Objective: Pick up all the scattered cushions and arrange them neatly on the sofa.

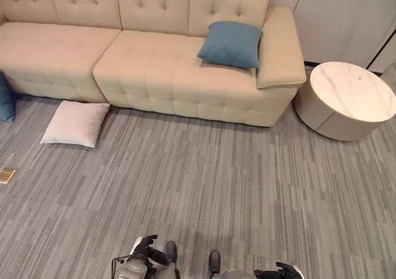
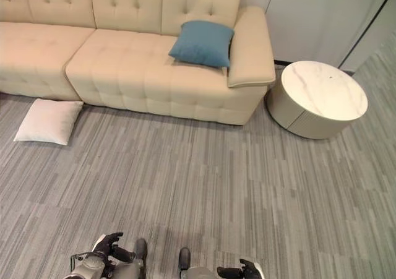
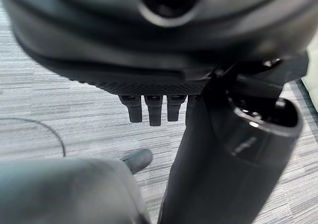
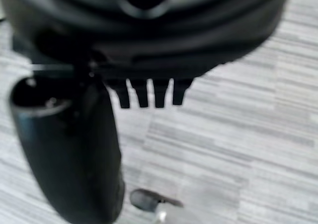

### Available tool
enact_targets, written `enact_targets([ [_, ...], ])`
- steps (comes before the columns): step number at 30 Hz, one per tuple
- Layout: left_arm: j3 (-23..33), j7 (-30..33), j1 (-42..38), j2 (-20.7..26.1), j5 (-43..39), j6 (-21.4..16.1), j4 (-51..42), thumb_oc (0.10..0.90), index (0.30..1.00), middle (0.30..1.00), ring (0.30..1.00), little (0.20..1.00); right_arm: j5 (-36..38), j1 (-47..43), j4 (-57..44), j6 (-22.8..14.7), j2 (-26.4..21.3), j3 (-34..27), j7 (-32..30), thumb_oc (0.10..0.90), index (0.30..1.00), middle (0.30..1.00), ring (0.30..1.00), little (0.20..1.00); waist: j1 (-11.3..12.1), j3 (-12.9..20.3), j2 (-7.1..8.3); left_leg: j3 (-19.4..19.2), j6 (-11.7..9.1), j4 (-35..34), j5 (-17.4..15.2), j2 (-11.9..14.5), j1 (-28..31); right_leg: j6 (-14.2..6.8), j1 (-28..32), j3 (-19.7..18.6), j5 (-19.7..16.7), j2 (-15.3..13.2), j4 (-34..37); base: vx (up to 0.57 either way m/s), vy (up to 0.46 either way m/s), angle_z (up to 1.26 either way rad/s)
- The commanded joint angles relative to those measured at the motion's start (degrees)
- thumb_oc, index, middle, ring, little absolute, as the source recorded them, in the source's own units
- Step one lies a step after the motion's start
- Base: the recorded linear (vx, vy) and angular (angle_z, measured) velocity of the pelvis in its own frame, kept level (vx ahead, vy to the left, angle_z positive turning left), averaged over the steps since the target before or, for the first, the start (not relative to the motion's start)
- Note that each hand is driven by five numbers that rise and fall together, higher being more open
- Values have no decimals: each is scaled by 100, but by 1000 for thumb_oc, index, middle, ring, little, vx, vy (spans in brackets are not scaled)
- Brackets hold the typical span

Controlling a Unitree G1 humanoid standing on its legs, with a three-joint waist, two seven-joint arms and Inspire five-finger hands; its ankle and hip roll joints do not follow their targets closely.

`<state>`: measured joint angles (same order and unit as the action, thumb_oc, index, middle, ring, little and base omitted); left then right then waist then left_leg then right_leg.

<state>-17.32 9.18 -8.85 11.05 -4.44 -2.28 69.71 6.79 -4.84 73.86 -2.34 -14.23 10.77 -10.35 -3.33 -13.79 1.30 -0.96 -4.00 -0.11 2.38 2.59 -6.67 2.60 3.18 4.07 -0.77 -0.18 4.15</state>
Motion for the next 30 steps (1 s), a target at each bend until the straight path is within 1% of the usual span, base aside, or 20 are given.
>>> enact_targets([
  [1,69,81,79,113,44,-169,151,800,900,900,900,900,-170,61,-38,-91,-82,205,-139,800,900,900,900,900,99,392,261,-130,279,827,-477,-237,-229,-599,123,-135,1016,-189,-892,208,169,-77],
  [6,179,122,150,154,34,-177,143,800,900,900,900,900,-213,31,-93,-52,-40,183,-89,800,900,900,900,900,196,409,261,-273,523,742,-704,-319,52,-831,-79,-263,919,-387,-1547,154,158,-42],
  [7,195,130,154,184,7,-179,95,800,900,900,900,900,-200,-4,-144,-23,-35,193,-77,800,900,900,900,900,181,363,245,-279,662,645,-741,-381,197,-1005,-388,-351,522,-487,-2202,187,238,-39],
  [8,196,132,145,199,-12,-176,35,800,900,900,900,900,-206,-22,-178,-13,-41,199,-75,800,900,900,900,900,162,318,221,-274,730,614,-769,-408,249,-1071,-539,-366,352,-522,-2524,132,177,-34],
  [9,196,132,144,200,-12,-176,35,800,900,900,900,900,-206,-22,-179,-12,-41,199,-75,800,900,900,900,900,166,319,224,-279,732,614,-770,-410,248,-1073,-546,-372,357,-525,-2535,107,139,-25],
  [10,167,157,103,227,4,-199,-18,800,900,900,900,900,-198,-57,-265,-22,-42,205,-106,800,900,900,900,900,153,236,142,-299,799,542,-835,-394,378,-1084,-849,-183,234,-630,-3007,115,108,-9],
  [11,169,155,103,229,-2,-203,-22,800,900,900,900,900,-198,-56,-284,-24,-40,205,-101,800,900,900,900,900,148,226,124,-296,813,514,-857,-403,442,-1068,-921,-105,235,-675,-3076,197,135,-1],
  [13,190,150,90,228,-22,-204,-24,800,900,900,900,900,-221,-91,-320,-27,-49,203,-107,800,900,900,900,900,116,198,76,-270,810,347,-932,-410,697,-975,-1115,173,362,-758,-2886,223,33,-12],
  [15,188,123,86,200,-8,-192,28,800,900,900,900,900,-252,-135,-323,-18,-54,219,-113,800,900,900,900,900,79,194,93,-265,776,234,-1017,-423,867,-930,-1233,357,444,-734,-2304,255,-46,-8],
  [18,177,88,91,166,76,-186,110,800,900,900,900,900,-297,-122,-312,18,-79,233,-102,800,900,900,900,900,-44,159,168,-162,720,151,-1149,-527,1131,-962,-1492,455,142,-585,-1303,253,-80,-13],
  [19,177,88,92,164,77,-187,111,800,900,900,900,900,-297,-120,-313,18,-81,233,-103,800,900,900,900,900,-49,145,154,-155,716,148,-1160,-513,1154,-961,-1458,467,138,-571,-1281,317,-116,-25],
  [20,192,76,75,142,85,-196,134,800,900,900,900,900,-345,-94,-289,47,-110,235,-90,800,900,900,900,900,-122,114,142,-70,649,98,-1227,-499,1337,-998,-1582,537,-18,-564,-1018,328,-144,-8],
  [22,179,54,63,123,104,-212,147,800,900,900,900,900,-361,-38,-270,39,-109,219,-107,800,900,900,900,900,-129,135,159,-48,626,136,-1329,-517,1401,-999,-1485,576,6,-592,-891,324,-154,14],
  [23,141,60,77,89,164,-207,176,800,900,900,900,900,-342,17,-211,25,-98,230,-94,800,900,900,900,900,-169,198,164,-37,575,244,-1473,-485,1506,-872,-1362,489,44,-525,-919,359,-176,24],
  [25,137,33,94,30,127,-203,180,800,900,900,900,900,-319,49,-154,8,-113,201,-78,800,900,900,900,900,-189,274,122,-18,361,650,-1350,-347,1452,-727,-1177,489,136,-409,-912,376,-223,52],
  [26,127,26,98,9,98,-209,191,800,900,900,900,900,-293,30,-147,-26,-122,207,-88,800,900,900,900,900,-183,254,100,-66,172,1184,-1096,-242,1328,-632,-1025,500,177,-338,-876,230,-238,46],
  [27,92,18,68,22,89,-212,153,800,900,900,900,900,-235,20,-173,-70,-137,205,-93,800,900,900,900,900,-181,223,139,-109,14,1925,-722,-135,971,-512,-907,476,251,-306,-851,153,-181,18],
  [28,92,18,68,22,89,-212,153,800,900,900,900,900,-235,21,-173,-70,-137,206,-93,800,900,900,900,900,-183,227,139,-107,14,1925,-721,-136,968,-512,-911,477,251,-307,-851,101,-192,2],
  [29,51,9,21,17,60,-205,62,800,900,900,900,900,-159,-8,-210,-74,-166,218,-91,800,900,900,900,900,-107,101,186,-144,-18,2670,-484,-15,578,-384,-751,460,325,-286,-831,104,-221,-1],
  [30,33,31,-41,2,-34,-204,8,800,900,900,900,900,-104,-97,-221,-87,-190,259,-127,800,900,900,900,900,-26,-49,270,-141,4,3599,-323,-6,119,-236,-568,457,407,-246,-781,174,-283,-5],
])
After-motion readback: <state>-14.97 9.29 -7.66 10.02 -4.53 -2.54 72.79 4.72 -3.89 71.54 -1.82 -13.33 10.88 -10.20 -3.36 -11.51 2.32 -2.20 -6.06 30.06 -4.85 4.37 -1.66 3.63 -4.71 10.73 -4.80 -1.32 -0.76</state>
